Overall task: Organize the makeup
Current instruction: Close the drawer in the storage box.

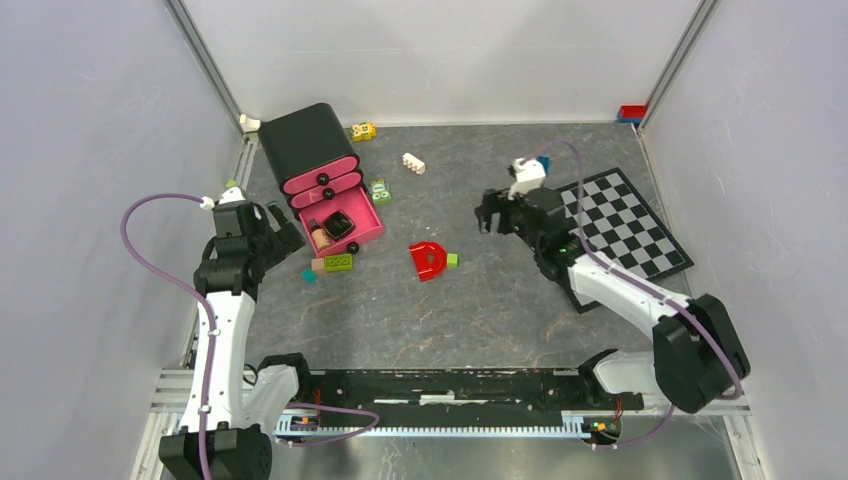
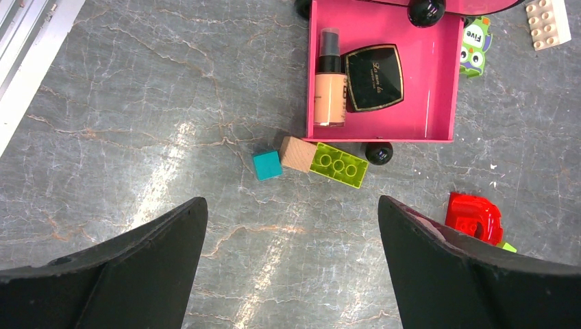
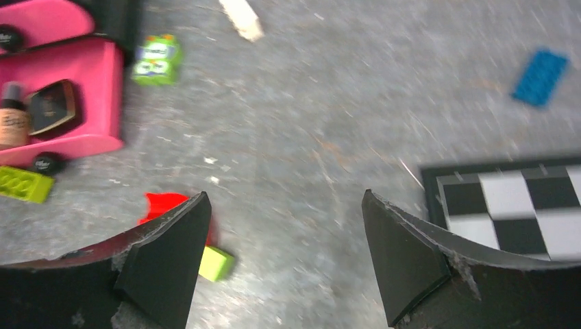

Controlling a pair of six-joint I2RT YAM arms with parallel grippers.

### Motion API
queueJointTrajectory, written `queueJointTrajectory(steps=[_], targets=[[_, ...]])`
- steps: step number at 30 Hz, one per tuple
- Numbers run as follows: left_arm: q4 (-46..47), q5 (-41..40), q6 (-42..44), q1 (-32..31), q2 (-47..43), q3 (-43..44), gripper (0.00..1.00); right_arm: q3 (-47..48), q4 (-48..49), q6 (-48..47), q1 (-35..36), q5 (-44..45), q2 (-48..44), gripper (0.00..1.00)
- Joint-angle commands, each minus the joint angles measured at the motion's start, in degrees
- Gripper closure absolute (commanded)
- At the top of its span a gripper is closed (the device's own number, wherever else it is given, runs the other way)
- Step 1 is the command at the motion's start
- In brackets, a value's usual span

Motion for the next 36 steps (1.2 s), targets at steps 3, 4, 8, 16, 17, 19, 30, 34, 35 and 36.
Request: queueJointTrajectory(steps=[3,4,8,16,17,19,30,34,35,36], targets=[[2.3,0.7,0.5,0.4,0.0,-0.1,0.0,-12.0,-0.9,13.6,-11.6,-4.9,-6.9,0.14],[2.3,0.7,0.5,0.4,-0.1,-0.1,0.0,-14.0,-0.3,15.3,-13.2,-5.5,-7.7,0.14],[2.4,0.6,0.5,0.4,0.0,-0.1,0.0,-17.0,1.6,16.8,-15.5,-6.1,-9.2,0.15],[2.3,0.9,0.4,0.4,0.2,-0.1,0.0,-14.5,3.6,14.7,-14.7,-11.8,-6.7,0.19],[2.4,1.0,0.4,0.4,0.3,-0.1,0.0,-13.6,3.0,13.5,-13.7,-11.6,-6.0,0.19],[2.4,1.1,0.4,0.4,0.4,-0.1,0.0,-10.6,1.5,11.2,-9.9,-10.5,-3.8,0.19],[2.5,1.2,0.5,0.4,0.6,-0.1,0.0,8.3,6.4,15.4,16.4,-7.3,20.0,0.21],[2.5,1.3,0.5,0.4,0.8,-0.1,0.0,17.0,6.4,17.4,21.9,-6.0,28.0,0.24],[2.5,1.3,0.5,0.4,0.9,-0.1,0.0,18.9,5.9,17.5,22.9,-4.7,29.5,0.24],[2.5,1.3,0.5,0.4,0.9,-0.1,0.0,20.9,5.4,17.4,23.7,-4.1,31.3,0.25]])
